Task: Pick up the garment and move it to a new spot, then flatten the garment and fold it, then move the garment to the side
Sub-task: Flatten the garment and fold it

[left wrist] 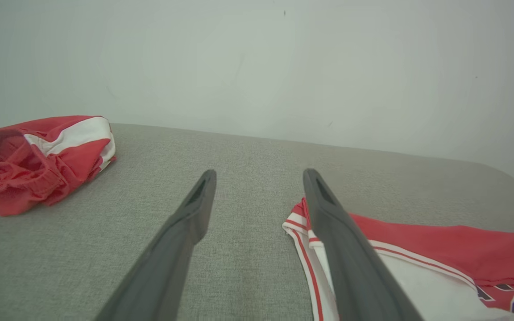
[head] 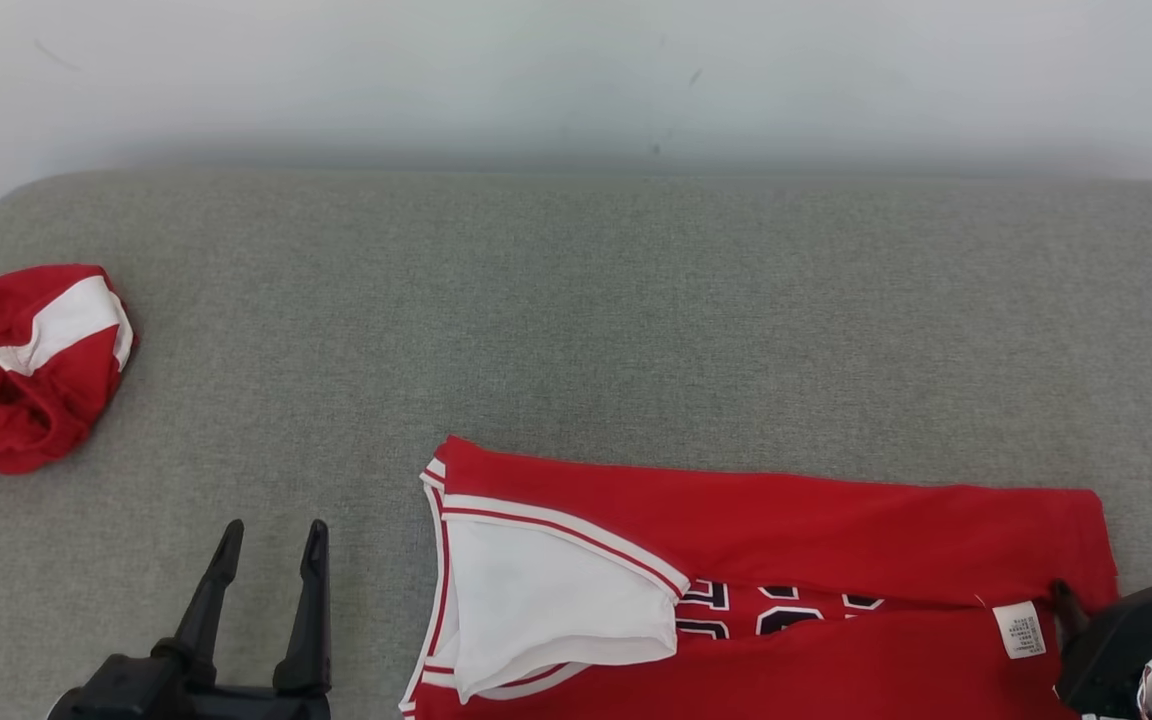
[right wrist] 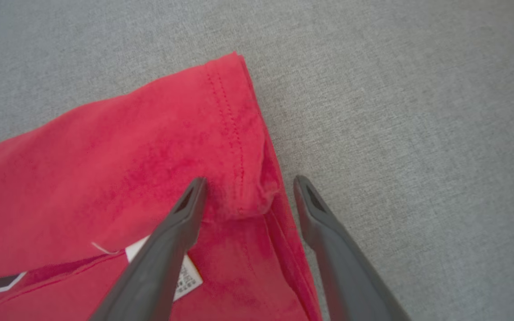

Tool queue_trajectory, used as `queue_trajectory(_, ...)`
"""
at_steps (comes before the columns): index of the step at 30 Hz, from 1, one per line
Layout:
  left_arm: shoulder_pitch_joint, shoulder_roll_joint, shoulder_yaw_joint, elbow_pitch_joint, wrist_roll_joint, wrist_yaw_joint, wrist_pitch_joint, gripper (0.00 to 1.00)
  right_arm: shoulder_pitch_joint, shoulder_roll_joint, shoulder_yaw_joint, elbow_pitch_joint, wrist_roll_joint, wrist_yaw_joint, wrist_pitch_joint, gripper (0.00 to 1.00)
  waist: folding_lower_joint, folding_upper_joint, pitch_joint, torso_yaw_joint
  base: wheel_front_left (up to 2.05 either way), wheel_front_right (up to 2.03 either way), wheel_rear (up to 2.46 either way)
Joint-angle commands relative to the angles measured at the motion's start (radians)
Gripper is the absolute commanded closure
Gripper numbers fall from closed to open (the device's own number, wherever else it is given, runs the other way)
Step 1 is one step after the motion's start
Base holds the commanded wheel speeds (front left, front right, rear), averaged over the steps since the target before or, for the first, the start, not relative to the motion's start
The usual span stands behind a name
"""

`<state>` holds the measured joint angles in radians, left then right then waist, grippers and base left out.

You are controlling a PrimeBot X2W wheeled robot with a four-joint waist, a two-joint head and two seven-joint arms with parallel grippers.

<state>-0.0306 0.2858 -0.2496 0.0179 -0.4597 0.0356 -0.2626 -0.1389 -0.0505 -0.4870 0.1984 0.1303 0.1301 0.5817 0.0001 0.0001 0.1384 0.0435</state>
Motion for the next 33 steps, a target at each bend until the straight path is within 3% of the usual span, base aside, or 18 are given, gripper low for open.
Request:
queue_trajectory(1,0.003,-0.004,0.005,0.005,0.014,0.001,-0.004,0.00,-0.001,0.000,0.000,0.005,-0.004,0.001,0.002,0.00,-0.0001,-0.0001,0.004,0.004,0.00,0.00,0.00)
queue_trajectory(11,0.006,-0.006,0.029,0.040,0.030,0.007,-0.004,0.00,-0.013,0.002,0.002,0.080,-0.022,0.001,0.047,0.00,-0.0001,-0.0001,0.004,0.009,0.00,0.00,0.00)
queue_trajectory(12,0.007,-0.006,0.027,0.042,0.029,0.006,-0.004,0.00,-0.013,0.003,0.003,0.086,-0.024,0.001,0.050,0.08,-0.0001,-0.0001,0.003,0.010,0.00,0.00,0.00)
queue_trajectory(13,0.009,-0.007,0.026,0.044,0.028,0.006,-0.004,0.00,-0.015,0.003,0.003,0.092,-0.026,0.001,0.051,0.48,-0.0001,-0.0001,0.001,0.010,0.00,0.00,0.00)
queue_trajectory(14,0.010,-0.008,0.025,0.046,0.027,0.006,-0.004,0.00,-0.016,0.003,0.006,0.096,-0.030,0.001,0.056,0.65,-0.0001,-0.0001,0.000,0.010,0.00,0.00,0.00)
queue_trajectory(17,0.016,-0.008,0.021,0.050,0.021,0.006,0.000,0.00,-0.026,0.003,0.000,0.097,-0.036,0.001,0.046,1.00,-0.0001,-0.0001,-0.007,0.010,0.00,0.00,0.00)
queue_trajectory(22,0.033,-0.001,0.021,0.047,0.018,0.016,0.007,0.00,-0.042,-0.003,-0.063,0.078,-0.066,0.000,-0.004,1.00,-0.0001,-0.0001,-0.026,0.003,0.00,0.00,0.00)
queue_trajectory(29,0.064,0.005,0.026,0.023,0.001,0.025,0.019,0.00,-0.084,-0.002,-0.275,0.027,-0.162,-0.001,-0.099,1.00,-0.0001,-0.0001,-0.058,-0.016,0.00,0.00,0.00)
queue_trajectory(33,0.076,0.001,0.029,0.013,-0.003,0.034,0.022,0.00,-0.104,0.000,-0.296,-0.031,-0.214,-0.001,-0.146,1.00,-0.0001,-0.0001,-0.065,-0.025,0.00,0.00,0.00)
